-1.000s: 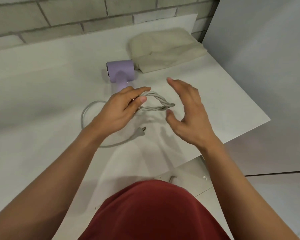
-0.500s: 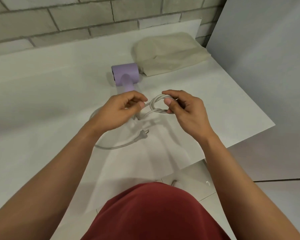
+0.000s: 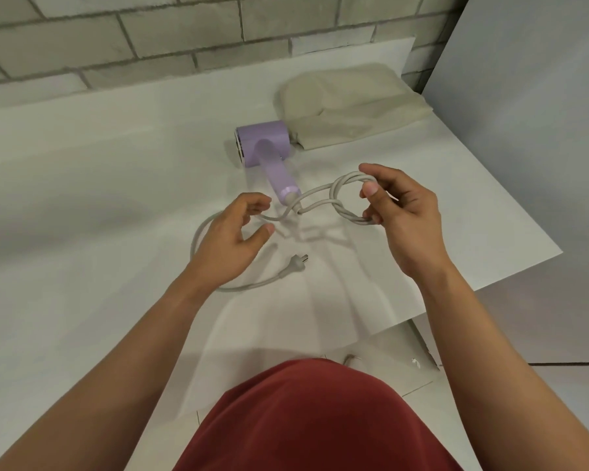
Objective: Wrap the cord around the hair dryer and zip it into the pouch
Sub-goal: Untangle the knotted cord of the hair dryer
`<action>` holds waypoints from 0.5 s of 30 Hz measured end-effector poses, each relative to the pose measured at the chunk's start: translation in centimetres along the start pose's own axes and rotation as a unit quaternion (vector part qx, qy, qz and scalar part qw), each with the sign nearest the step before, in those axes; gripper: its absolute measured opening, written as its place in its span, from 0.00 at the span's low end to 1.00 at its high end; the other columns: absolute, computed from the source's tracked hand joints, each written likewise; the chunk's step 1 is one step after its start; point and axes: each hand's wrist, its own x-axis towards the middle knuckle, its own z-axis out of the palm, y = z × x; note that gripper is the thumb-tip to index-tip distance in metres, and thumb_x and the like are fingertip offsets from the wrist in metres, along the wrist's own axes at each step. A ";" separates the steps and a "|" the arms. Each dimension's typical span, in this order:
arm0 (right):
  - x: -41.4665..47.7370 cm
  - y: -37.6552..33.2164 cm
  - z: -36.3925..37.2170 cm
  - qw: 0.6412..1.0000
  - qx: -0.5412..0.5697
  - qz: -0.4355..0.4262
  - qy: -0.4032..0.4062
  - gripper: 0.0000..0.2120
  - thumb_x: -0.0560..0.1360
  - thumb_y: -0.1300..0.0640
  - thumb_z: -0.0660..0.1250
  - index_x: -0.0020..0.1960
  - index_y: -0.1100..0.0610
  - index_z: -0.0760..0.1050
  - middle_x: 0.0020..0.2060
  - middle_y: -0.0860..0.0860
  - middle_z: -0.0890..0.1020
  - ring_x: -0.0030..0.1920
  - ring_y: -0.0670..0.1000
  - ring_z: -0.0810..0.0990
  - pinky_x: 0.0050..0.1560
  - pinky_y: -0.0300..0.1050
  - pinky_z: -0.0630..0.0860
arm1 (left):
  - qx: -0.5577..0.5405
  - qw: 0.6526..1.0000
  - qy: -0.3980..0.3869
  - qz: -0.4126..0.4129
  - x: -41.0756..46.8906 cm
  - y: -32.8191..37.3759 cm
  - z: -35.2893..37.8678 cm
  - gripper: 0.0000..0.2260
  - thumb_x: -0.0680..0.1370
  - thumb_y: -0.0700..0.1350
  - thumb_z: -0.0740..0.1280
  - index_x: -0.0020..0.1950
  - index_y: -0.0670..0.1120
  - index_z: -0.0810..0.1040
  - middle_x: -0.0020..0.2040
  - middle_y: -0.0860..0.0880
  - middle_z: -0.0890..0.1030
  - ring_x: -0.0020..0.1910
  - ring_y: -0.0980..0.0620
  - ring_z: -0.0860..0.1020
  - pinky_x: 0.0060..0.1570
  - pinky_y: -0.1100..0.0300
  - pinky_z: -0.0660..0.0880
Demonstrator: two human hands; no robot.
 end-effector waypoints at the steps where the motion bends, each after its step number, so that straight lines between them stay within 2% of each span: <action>1: -0.1 0.0 0.1 1.000 0.001 0.000 -0.001 0.10 0.83 0.59 0.69 0.62 0.51 0.83 0.42 0.42 0.83 0.40 0.51 0.77 0.44 0.39 0.77 | 0.017 1.000 -0.011 -0.001 0.0 0.0 0.1 0.15 0.81 0.45 0.71 0.66 0.50 0.74 0.63 0.57 0.80 0.64 0.62 0.77 0.65 0.70 0.69; 5: -0.3 -0.2 0.5 1.000 -0.019 -0.004 -0.001 0.10 0.83 0.59 0.69 0.62 0.52 0.83 0.42 0.42 0.82 0.41 0.52 0.77 0.44 0.38 0.78 | 0.031 0.999 -0.036 0.002 0.1 0.2 0.6 0.05 0.82 0.44 0.69 0.56 0.51 0.78 0.52 0.61 0.83 0.56 0.64 0.80 0.59 0.68 0.73; 7: -0.4 -0.2 0.5 1.000 -0.028 -0.001 -0.001 0.10 0.83 0.58 0.68 0.63 0.52 0.83 0.44 0.43 0.82 0.41 0.52 0.76 0.44 0.38 0.78 | 0.026 1.000 -0.003 -0.007 0.2 0.6 0.8 0.04 0.81 0.42 0.69 0.55 0.50 0.79 0.48 0.60 0.83 0.51 0.65 0.80 0.51 0.75 0.70; 9: -0.4 -0.2 0.6 0.999 -0.039 0.000 -0.007 0.11 0.84 0.58 0.67 0.64 0.50 0.82 0.47 0.43 0.82 0.40 0.52 0.76 0.45 0.39 0.79 | 0.010 0.998 0.064 -0.027 0.3 1.3 0.9 0.04 0.81 0.42 0.69 0.55 0.48 0.80 0.47 0.57 0.84 0.49 0.65 0.80 0.48 0.76 0.70; 12: -0.6 -0.3 0.8 0.998 -0.057 -0.007 -0.020 0.11 0.84 0.59 0.67 0.63 0.47 0.82 0.48 0.39 0.83 0.40 0.51 0.75 0.45 0.40 0.79 | -0.021 0.989 0.143 0.008 0.4 3.2 1.3 0.05 0.81 0.48 0.71 0.54 0.48 0.81 0.50 0.55 0.83 0.50 0.61 0.80 0.52 0.69 0.74; 15: -0.8 -0.5 1.4 0.998 -0.055 -0.012 -0.026 0.10 0.84 0.58 0.66 0.62 0.48 0.82 0.45 0.34 0.82 0.41 0.50 0.75 0.44 0.38 0.78 | -0.012 0.987 0.138 0.081 0.4 5.5 2.0 0.11 0.77 0.52 0.75 0.55 0.50 0.81 0.52 0.55 0.81 0.52 0.57 0.80 0.53 0.68 0.73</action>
